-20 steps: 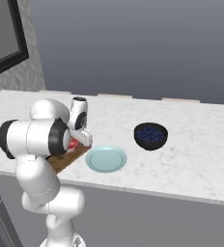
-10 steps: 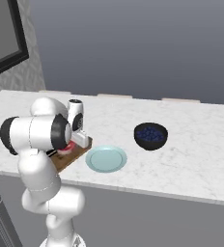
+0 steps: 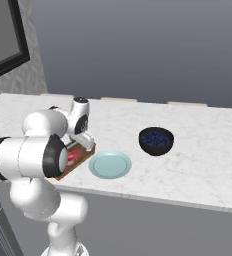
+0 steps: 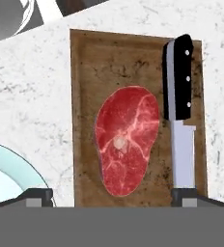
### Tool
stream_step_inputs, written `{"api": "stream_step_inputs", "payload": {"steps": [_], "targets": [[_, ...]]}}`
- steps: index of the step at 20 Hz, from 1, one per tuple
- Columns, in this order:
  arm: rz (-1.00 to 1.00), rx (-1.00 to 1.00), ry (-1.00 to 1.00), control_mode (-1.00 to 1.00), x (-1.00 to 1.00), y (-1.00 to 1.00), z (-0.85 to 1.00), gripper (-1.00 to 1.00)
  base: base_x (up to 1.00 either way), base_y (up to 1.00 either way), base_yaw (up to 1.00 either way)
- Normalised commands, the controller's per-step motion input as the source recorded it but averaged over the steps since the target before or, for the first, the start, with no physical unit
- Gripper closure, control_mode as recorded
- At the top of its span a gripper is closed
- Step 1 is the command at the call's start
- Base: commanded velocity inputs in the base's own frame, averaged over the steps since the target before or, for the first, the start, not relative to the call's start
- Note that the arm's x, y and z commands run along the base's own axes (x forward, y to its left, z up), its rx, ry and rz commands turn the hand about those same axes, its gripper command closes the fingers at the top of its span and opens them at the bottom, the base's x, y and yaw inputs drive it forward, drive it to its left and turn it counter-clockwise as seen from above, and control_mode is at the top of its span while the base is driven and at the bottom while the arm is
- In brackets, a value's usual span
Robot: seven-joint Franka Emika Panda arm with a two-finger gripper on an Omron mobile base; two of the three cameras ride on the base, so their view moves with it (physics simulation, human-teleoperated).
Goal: Pick up the knife from the drawer and place it on the cutting board. Then place the meat from the plate to the cutting board.
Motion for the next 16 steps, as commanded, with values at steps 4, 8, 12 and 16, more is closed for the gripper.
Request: {"api": "stream_step_inputs", "payload": {"steps": [4,8,12,16], "targets": [[0.0,0.27,-0.67,-1.0,-1.0,-0.81,1.0,-1.0,0.0,0.0,0.0],[0.0,0.25,-0.73,-1.0,-1.0,-0.91,1.0,-1.0,0.0,0.0,0.0],[0.0,0.24,-0.73,-1.0,-1.0,-0.91,1.0,-1.0,0.0,0.0,0.0],[0.0,0.27,-0.74,-1.0,-1.0,-0.86,1.0,-1.0,0.0,0.0,0.0]]}}
